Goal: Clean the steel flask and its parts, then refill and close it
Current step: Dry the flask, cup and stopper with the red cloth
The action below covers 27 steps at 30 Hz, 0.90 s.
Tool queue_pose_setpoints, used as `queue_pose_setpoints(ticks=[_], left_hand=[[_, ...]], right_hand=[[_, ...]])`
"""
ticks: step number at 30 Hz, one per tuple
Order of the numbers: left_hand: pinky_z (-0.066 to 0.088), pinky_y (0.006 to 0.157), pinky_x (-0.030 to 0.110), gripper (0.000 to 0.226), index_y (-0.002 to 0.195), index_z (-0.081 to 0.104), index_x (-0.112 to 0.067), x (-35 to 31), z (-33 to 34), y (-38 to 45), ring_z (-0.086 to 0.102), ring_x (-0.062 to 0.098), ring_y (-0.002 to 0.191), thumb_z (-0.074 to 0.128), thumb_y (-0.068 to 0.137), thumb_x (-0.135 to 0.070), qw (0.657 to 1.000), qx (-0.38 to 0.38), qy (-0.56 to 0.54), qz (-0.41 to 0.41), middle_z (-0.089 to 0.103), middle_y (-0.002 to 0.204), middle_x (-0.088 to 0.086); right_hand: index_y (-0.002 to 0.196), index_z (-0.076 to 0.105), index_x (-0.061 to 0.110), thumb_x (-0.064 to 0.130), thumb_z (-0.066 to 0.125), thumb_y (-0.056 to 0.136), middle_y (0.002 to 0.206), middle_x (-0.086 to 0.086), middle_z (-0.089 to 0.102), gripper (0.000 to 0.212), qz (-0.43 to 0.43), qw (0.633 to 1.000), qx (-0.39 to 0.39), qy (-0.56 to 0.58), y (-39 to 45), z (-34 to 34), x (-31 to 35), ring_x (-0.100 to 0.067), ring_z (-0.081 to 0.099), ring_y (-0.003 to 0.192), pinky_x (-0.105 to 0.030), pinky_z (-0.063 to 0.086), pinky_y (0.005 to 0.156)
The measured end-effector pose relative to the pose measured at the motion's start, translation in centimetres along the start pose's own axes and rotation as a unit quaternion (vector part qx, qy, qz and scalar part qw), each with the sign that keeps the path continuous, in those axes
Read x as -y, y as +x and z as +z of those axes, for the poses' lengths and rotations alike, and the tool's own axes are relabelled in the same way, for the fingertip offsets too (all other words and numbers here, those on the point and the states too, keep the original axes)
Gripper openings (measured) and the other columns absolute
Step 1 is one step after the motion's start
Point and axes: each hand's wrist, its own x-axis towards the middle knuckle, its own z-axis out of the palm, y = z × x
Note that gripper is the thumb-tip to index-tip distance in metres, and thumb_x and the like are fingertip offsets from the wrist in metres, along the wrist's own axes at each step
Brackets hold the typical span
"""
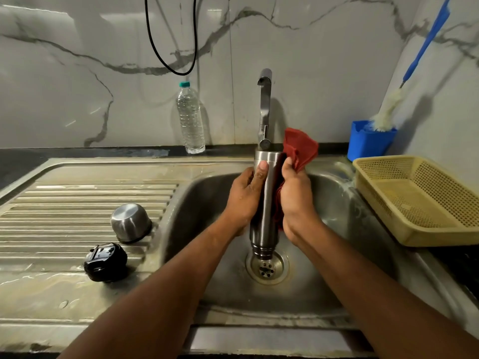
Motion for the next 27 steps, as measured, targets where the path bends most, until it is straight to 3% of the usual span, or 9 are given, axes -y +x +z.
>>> queue_pose_setpoints(ticks=[2,4,6,8,10,14,20,23,27], left_hand=[[0.059,0.1,0.052,0.067,0.122,0.068,-0.007,-0.1,0.3,-0.4,0.072,0.04,0.108,0.047,0.1,-0.067,1.0,-0.012,-0.024,0.0,0.073,0.113,0.025],[0.062,0.096,0.045,0.064,0.117,0.069,-0.009,-0.6,0.0,-0.5,0.075,0.033,0.102,0.038,0.105,-0.064,0.998,-0.058,-0.036,0.007,0.074,0.109,0.024],[0.064,0.087,0.034,0.058,0.109,0.07,-0.019,-1.6,-0.7,-0.2,0.077,0.021,0.093,0.034,0.105,-0.065,0.989,-0.132,-0.072,-0.005,0.078,0.101,0.013],[0.063,0.088,0.036,0.07,0.113,0.067,-0.022,-2.1,-1.7,0.5,0.077,0.023,0.097,0.04,0.092,-0.084,0.978,-0.174,-0.113,-0.025,0.078,0.102,0.009],[0.063,0.091,0.044,0.092,0.122,0.061,-0.017,-1.8,-2.1,0.8,0.076,0.029,0.102,0.053,0.074,-0.096,0.982,-0.156,-0.094,-0.039,0.076,0.11,0.013],[0.063,0.093,0.05,0.089,0.124,0.053,-0.016,-0.8,-1.0,0.2,0.077,0.026,0.101,0.083,0.066,-0.075,0.995,-0.083,-0.026,-0.042,0.074,0.114,0.013],[0.06,0.099,0.055,0.066,0.126,0.065,-0.014,0.0,-0.5,0.2,0.074,0.034,0.107,0.073,0.085,-0.065,1.0,0.007,-0.014,-0.013,0.075,0.114,0.016],[0.059,0.1,0.052,0.055,0.124,0.066,-0.012,0.2,-0.6,0.3,0.075,0.033,0.106,0.064,0.097,-0.06,0.999,-0.02,-0.034,-0.011,0.077,0.112,0.016],[0.062,0.091,0.044,0.053,0.122,0.064,-0.017,-0.7,-1.8,0.7,0.076,0.025,0.098,0.063,0.095,-0.062,0.988,-0.123,-0.089,-0.033,0.077,0.107,0.01]], right_hand=[[0.126,0.066,0.028,0.041,0.042,0.109,0.112,0.003,0.075,0.032,-0.013,0.999,0.024,-0.029,-0.3,0.3,-0.4,-0.013,0.072,0.105,-0.037,0.054,0.1],[0.126,0.067,0.027,0.042,0.043,0.109,0.112,0.002,0.075,0.033,0.005,0.998,0.047,-0.041,-0.7,1.0,-1.1,-0.014,0.072,0.105,-0.035,0.055,0.097],[0.119,0.069,0.025,0.052,0.046,0.104,0.109,-0.004,0.076,0.038,0.04,0.996,0.048,-0.071,-1.1,1.9,-1.9,-0.023,0.073,0.102,-0.045,0.057,0.096],[0.111,0.069,0.022,0.055,0.047,0.097,0.104,-0.011,0.076,0.043,0.087,0.991,0.032,-0.1,-1.3,2.1,-2.7,-0.033,0.074,0.095,-0.054,0.059,0.092],[0.106,0.069,0.018,0.046,0.046,0.104,0.102,-0.016,0.076,0.036,0.144,0.986,0.03,-0.081,-1.4,1.8,-2.7,-0.037,0.075,0.093,-0.052,0.062,0.087],[0.111,0.071,0.02,0.041,0.046,0.108,0.101,-0.011,0.079,0.032,0.131,0.991,0.017,0.011,-0.6,0.9,-1.7,-0.028,0.077,0.09,-0.038,0.061,0.073],[0.121,0.068,0.023,0.034,0.045,0.11,0.111,-0.004,0.077,0.028,-0.015,1.0,0.022,0.014,-0.3,0.2,0.2,-0.018,0.074,0.104,-0.04,0.057,0.099],[0.119,0.069,0.021,0.035,0.044,0.11,0.109,-0.005,0.076,0.03,0.001,0.999,0.03,-0.037,-0.8,0.8,-0.4,-0.02,0.074,0.101,-0.04,0.058,0.098],[0.106,0.069,0.017,0.038,0.043,0.109,0.098,-0.011,0.075,0.034,0.15,0.983,0.044,-0.093,-1.5,1.0,-1.3,-0.027,0.073,0.088,-0.044,0.061,0.084]])
